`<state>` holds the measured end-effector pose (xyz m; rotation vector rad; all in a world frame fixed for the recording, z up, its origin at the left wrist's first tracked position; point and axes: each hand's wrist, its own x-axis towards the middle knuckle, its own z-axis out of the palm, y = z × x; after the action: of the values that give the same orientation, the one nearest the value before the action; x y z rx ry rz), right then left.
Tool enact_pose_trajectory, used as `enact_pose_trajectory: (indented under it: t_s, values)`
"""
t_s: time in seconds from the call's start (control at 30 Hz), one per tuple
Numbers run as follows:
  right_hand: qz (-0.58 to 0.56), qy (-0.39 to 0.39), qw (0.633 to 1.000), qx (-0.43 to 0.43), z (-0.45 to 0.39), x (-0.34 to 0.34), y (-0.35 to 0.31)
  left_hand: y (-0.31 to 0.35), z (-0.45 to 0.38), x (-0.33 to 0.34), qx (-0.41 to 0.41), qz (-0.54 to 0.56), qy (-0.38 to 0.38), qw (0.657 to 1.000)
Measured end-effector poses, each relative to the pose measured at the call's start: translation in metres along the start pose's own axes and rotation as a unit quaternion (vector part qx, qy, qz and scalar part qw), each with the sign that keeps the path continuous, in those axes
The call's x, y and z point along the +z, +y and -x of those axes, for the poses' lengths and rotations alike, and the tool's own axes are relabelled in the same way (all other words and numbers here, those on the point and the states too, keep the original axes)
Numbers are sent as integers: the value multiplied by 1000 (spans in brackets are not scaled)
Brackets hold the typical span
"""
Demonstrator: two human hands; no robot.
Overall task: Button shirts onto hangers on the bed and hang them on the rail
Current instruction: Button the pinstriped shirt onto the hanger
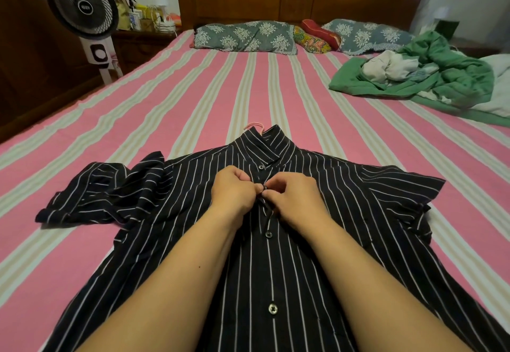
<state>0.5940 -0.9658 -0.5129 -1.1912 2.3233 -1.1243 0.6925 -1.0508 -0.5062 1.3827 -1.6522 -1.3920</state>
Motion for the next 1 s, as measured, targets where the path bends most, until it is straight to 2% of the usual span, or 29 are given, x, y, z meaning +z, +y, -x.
enact_pose_trajectory:
  t_s: [0.07,0.2,0.27,0.37,0.43,0.5,0.53,0.6,0.7,0.73,0.77,0.8,0.87,0.93,1.0]
  values:
    - [66,22,997,-41,1,0,2,0,-1,-1,-8,21,-11,1000]
    - [89,42,992,-73,2,3,1,0,-2,-1,-14,23,-24,999]
    - [99,34,993,-53,1,5,0,-1,-3,-1,-13,16,-27,999]
    - [85,12,996,32,-3,1,2,0,-2,-2,7,-28,-40,999]
    - [-3,-9,995,95,-3,-2,1,-2,1,0,58,-142,-25,988]
    - [-97,6,982,163,-3,-2,0,-4,6,0,123,-304,19,944]
    - [-115,19,975,189,-4,-2,0,-6,6,-1,136,-348,28,927]
    - [-96,73,973,195,-6,-7,-1,-5,7,-4,118,-357,5,927]
    - [-30,254,961,101,-4,-30,-12,-7,7,-4,121,-368,-21,922]
    - [-28,300,951,69,-4,-39,-22,-7,7,-4,126,-371,-18,920]
    - [-33,303,951,50,-9,-45,-32,-5,8,-3,130,-372,-14,919]
    - [-28,262,964,46,-19,-46,-40,-4,8,-3,131,-372,-15,919]
    - [70,98,990,67,-43,-33,-45,-7,8,-1,133,-375,-18,917]
    - [171,-39,982,75,-61,-15,-37,-7,7,-2,139,-366,-17,920]
    - [224,-100,967,65,-71,-7,-28,-9,5,-6,155,-324,-10,933]
